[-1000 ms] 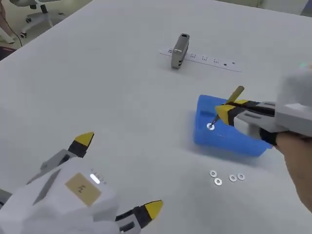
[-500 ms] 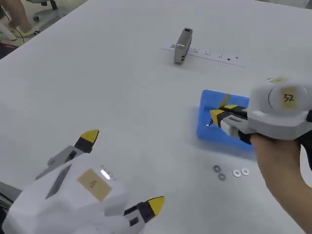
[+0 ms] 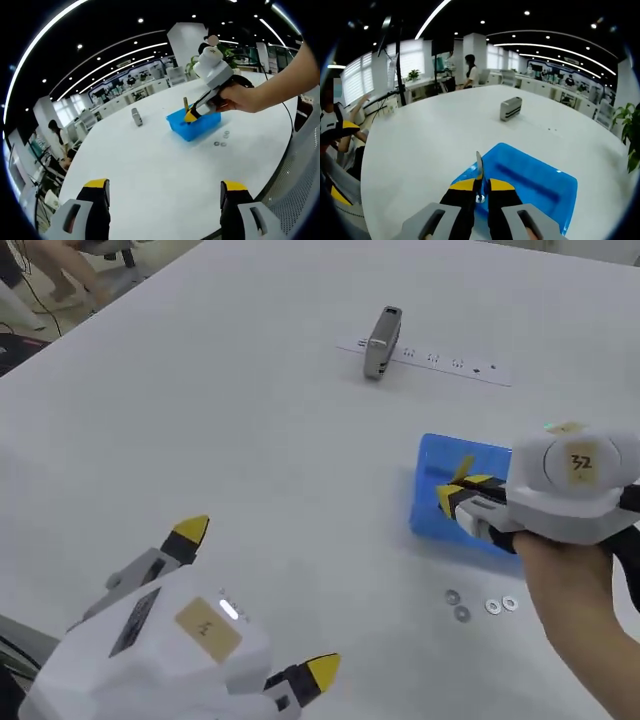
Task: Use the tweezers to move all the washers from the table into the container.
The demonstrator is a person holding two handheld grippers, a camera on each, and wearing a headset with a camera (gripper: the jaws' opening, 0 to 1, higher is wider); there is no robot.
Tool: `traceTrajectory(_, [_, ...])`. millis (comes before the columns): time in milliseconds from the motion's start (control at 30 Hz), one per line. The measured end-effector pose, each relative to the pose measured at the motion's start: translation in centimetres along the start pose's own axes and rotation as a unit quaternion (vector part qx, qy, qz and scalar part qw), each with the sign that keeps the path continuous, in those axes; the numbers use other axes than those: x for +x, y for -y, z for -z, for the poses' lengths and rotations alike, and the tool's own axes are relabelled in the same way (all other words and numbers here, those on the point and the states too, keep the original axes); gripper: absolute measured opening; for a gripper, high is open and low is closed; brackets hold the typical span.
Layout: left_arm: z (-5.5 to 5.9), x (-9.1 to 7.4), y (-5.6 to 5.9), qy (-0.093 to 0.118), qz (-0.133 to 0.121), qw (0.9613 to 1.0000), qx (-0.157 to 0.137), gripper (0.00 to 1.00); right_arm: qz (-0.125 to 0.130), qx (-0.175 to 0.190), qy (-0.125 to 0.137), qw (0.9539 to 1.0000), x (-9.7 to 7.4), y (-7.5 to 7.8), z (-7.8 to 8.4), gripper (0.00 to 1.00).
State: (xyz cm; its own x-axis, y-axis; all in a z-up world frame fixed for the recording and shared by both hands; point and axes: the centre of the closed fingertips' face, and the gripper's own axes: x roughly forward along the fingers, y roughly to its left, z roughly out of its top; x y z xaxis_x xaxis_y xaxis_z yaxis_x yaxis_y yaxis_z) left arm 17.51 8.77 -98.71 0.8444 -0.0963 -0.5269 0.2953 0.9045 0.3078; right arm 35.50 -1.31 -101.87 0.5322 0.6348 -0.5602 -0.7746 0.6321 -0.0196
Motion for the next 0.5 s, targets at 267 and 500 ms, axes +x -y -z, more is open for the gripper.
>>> traceTrajectory(267, [0.0,0.0,0.0,-0.001,0.0,1.0,0.003,0.94,-0.003,-0.008,0.027,0.9996,-2.8,0.2,-2.1,0.04])
traceTrajectory(500, [0.0,0.0,-0.1,0.0,-0.002,1.0,0.002,0.94,0.002,0.002,0.063,0.998,-6.1,0.1,-4.1,0.04])
